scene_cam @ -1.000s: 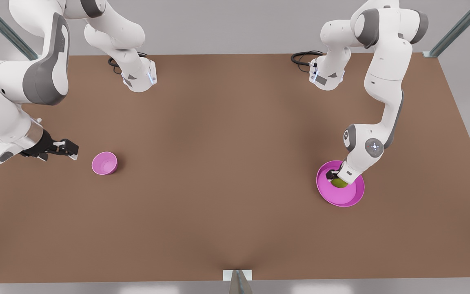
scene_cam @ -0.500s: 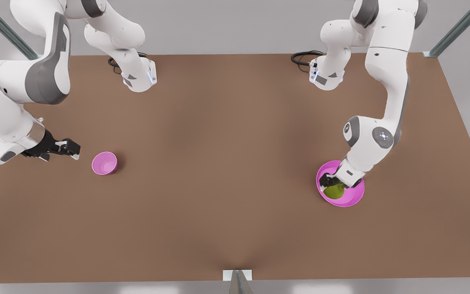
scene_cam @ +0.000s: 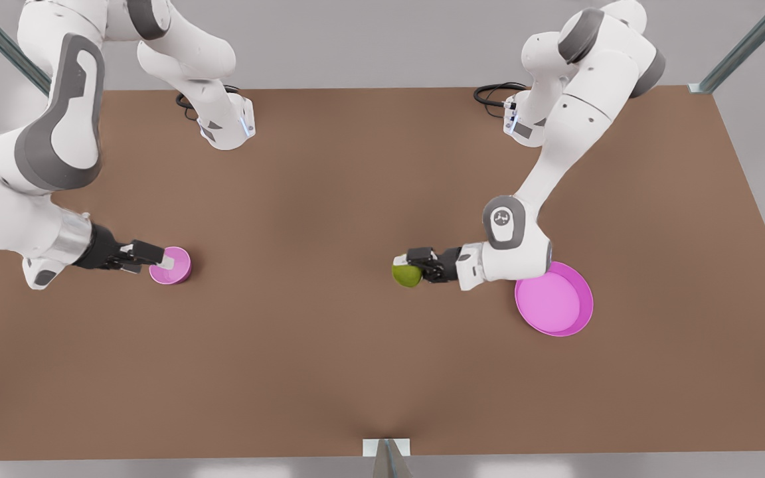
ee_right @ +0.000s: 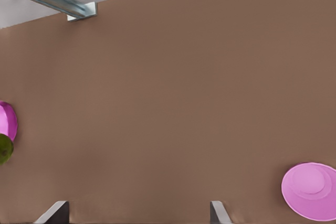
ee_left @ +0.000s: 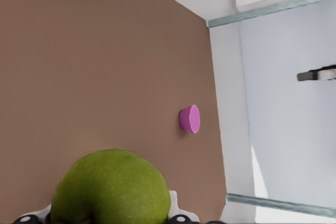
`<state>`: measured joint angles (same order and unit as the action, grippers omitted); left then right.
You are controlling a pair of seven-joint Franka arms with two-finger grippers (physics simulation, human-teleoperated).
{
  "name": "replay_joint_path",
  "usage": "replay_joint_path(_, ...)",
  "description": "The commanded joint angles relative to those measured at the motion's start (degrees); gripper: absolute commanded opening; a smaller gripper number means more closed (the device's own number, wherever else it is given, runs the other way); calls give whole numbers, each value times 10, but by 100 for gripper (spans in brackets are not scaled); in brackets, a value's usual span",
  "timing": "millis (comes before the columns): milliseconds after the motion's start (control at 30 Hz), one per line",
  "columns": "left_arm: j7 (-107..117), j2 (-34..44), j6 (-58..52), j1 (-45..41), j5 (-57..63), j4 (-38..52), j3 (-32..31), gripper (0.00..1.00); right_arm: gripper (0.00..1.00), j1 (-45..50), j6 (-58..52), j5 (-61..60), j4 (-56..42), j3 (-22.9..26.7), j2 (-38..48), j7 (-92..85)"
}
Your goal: Use the left arm to pick up the apple from the plate, transfer it to the gripper of the right arm, and then use the right arm to place it into the bowl
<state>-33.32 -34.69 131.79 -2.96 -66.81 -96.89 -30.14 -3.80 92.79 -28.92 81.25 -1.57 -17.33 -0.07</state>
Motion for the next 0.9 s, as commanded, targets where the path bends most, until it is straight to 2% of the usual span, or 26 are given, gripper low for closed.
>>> replay_joint_path(0,-771,-11,-18,-11,-129,5,-7,85,100,-12,47,-242,62,0,-9,-14)
replay_joint_path(67,-837,-63,-17,-29,-140,71,-12,82,100,-24,61,-447,197,0,-16,-236)
replay_joint_path(167,-851,-120,-8,-69,-148,158,-12,80,100,-18,46,-513,201,-3,-53,-323)
replay_joint_path(267,-858,-181,28,-108,-150,239,-14,80,100,-22,26,-534,167,-31,-127,-482)
replay_joint_path(333,-858,-211,51,-132,-161,277,-14,80,100,-22,26,-530,135,-48,-158,-513)
replay_joint_path(533,-859,-262,100,-174,-164,349,-18,81,100,7,32,-507,133,-59,-183,-591)
replay_joint_path(767,-859,-268,109,-174,-164,351,-18,81,100,42,55,-498,134,-59,-200,-588)
replay_joint_path(867,-859,-273,114,-178,-165,351,-18,81,100,57,62,-593,136,-59,-226,-583)
